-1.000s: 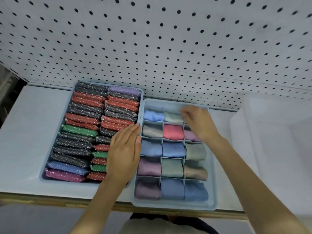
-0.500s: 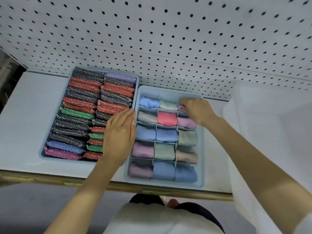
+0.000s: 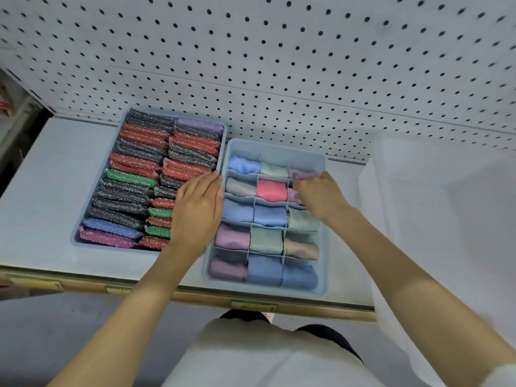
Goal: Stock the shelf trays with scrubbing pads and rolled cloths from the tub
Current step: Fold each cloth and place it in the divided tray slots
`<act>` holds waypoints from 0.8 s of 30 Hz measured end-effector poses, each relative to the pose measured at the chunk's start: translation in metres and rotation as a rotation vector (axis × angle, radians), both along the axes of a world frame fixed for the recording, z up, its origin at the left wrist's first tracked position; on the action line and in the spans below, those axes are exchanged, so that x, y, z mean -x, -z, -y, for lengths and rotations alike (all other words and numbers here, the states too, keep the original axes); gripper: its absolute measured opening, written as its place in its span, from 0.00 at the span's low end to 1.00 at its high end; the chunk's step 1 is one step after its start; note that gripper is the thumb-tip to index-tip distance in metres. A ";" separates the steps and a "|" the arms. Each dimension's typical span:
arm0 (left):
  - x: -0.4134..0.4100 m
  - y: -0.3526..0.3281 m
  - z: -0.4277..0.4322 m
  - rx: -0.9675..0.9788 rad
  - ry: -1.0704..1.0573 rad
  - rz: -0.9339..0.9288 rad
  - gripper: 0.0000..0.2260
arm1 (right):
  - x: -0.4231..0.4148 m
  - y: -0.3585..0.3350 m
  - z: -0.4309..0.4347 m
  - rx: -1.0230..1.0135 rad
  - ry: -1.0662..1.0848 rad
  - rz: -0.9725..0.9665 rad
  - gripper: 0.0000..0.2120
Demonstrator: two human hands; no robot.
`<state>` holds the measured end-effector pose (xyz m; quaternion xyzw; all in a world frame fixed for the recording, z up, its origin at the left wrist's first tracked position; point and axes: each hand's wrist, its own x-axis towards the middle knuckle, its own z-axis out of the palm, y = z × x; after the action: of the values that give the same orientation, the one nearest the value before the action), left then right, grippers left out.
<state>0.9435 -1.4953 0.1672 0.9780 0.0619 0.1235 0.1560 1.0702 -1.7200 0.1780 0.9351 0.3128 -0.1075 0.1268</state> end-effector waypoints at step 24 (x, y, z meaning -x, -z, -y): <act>-0.001 0.005 -0.002 0.031 0.004 0.028 0.20 | 0.000 0.010 -0.041 -0.279 0.183 -0.455 0.13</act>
<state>0.9442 -1.4936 0.1626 0.9738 0.0595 0.1360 0.1723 1.0701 -1.6793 0.1679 0.9197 0.2593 -0.2818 -0.0869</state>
